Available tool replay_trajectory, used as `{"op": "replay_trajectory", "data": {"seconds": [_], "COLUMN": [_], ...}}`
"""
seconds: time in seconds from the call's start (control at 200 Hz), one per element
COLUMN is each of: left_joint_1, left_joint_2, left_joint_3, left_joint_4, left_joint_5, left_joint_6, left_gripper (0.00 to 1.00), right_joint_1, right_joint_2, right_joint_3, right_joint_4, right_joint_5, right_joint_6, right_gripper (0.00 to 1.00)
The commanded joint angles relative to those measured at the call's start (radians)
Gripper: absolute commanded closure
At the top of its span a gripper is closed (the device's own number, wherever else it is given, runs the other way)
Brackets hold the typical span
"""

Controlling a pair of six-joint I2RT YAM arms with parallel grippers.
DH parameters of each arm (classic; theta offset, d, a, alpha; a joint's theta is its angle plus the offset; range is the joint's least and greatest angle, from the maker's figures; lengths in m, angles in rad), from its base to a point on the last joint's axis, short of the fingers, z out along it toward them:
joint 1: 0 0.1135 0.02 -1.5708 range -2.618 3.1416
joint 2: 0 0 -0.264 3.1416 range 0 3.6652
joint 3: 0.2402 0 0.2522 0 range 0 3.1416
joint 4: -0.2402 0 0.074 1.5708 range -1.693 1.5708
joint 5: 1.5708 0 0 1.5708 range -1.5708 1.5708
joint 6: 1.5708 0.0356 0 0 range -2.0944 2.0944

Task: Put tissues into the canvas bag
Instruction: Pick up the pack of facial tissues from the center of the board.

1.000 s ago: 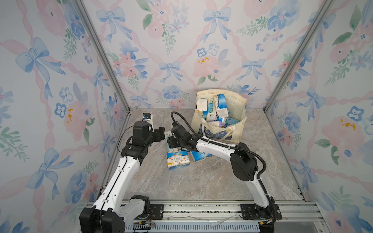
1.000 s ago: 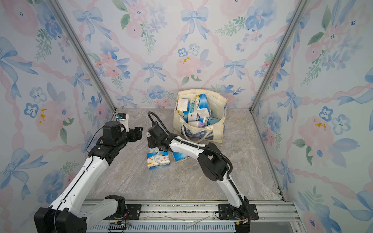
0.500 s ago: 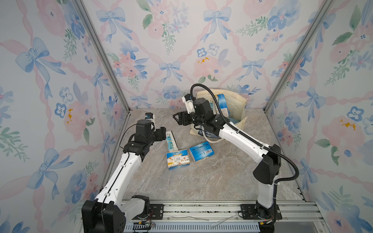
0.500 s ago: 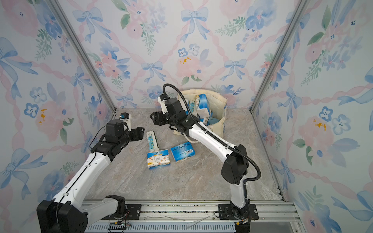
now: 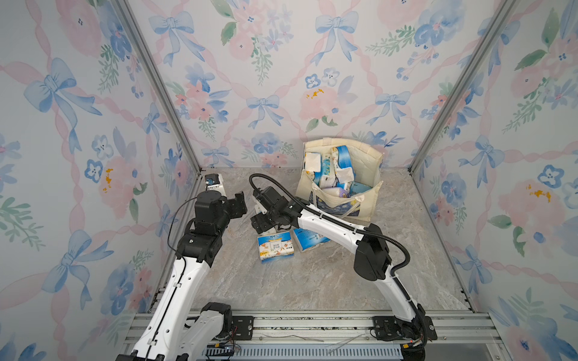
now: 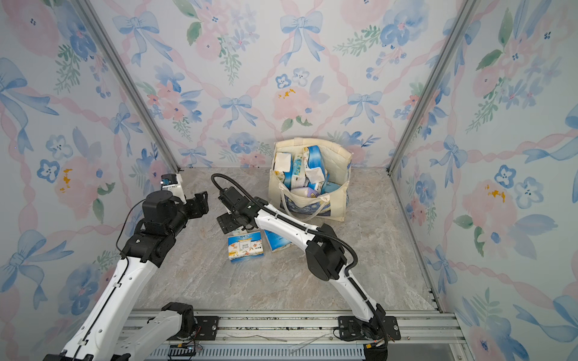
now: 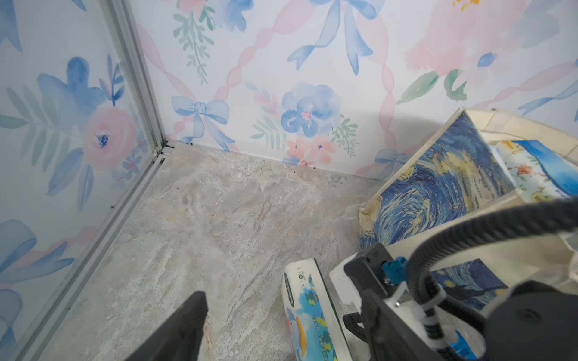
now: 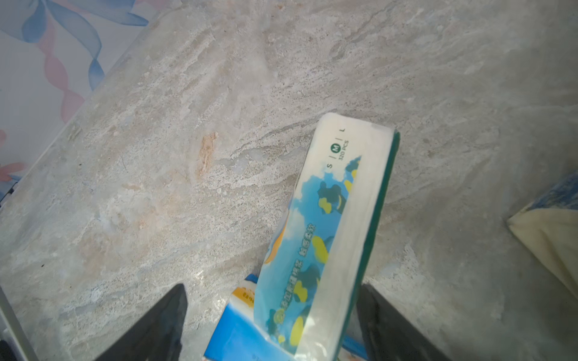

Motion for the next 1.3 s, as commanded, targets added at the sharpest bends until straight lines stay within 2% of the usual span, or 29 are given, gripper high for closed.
{"op": "replay_trajectory", "data": {"seconds": [0.0, 0.16, 0.305, 0.465, 0.545, 0.645, 0.69, 0.825, 1.0, 1.1, 1.185, 1.295], "left_joint_1": [0.013, 0.024, 0.03, 0.033, 0.035, 0.037, 0.039, 0.04, 0.042, 0.041, 0.041, 0.037], "left_joint_2": [-0.021, -0.02, -0.003, 0.005, 0.005, 0.003, 0.003, 0.012, 0.032, 0.05, 0.077, 0.127], "left_joint_3": [-0.015, -0.025, -0.028, -0.03, -0.03, -0.031, -0.031, -0.029, -0.02, -0.016, -0.009, 0.009], "left_joint_4": [0.0, 0.0, 0.003, 0.0, 0.0, 0.0, 0.0, -0.004, -0.018, -0.024, -0.031, -0.05], "left_joint_5": [-0.025, -0.012, -0.002, 0.004, 0.004, 0.003, 0.003, 0.01, 0.012, 0.027, 0.055, 0.112], "left_joint_6": [-0.008, -0.006, -0.008, -0.006, -0.003, 0.0, 0.001, 0.005, 0.006, 0.007, 0.008, 0.022], "left_gripper": [0.2, 0.21, 0.21, 0.2, 0.2, 0.2, 0.2, 0.2, 0.2, 0.2, 0.19, 0.2], "right_joint_1": [0.006, 0.023, 0.024, 0.023, 0.023, 0.02, 0.017, 0.009, -0.049, -0.092, -0.131, -0.194], "right_joint_2": [0.061, 0.116, 0.176, 0.246, 0.253, 0.24, 0.223, 0.091, -0.207, -0.381, -0.513, -0.647], "right_joint_3": [0.09, 0.132, 0.179, 0.27, 0.273, 0.267, 0.258, 0.152, -0.059, -0.154, -0.214, -0.259], "right_joint_4": [-0.103, -0.11, -0.121, -0.155, -0.149, -0.138, -0.127, -0.02, 0.173, 0.239, 0.259, 0.223], "right_joint_5": [0.079, 0.224, 0.203, 0.168, 0.162, 0.166, 0.166, 0.118, -0.012, -0.037, -0.011, 0.093], "right_joint_6": [0.012, -0.001, 0.003, 0.005, 0.008, 0.007, -0.001, -0.041, -0.048, -0.076, -0.131, -0.223], "right_gripper": [0.09, 0.08, 0.1, 0.2, 0.32, 0.56, 0.57, 0.66, 0.66, 0.66, 0.66, 0.66]}}
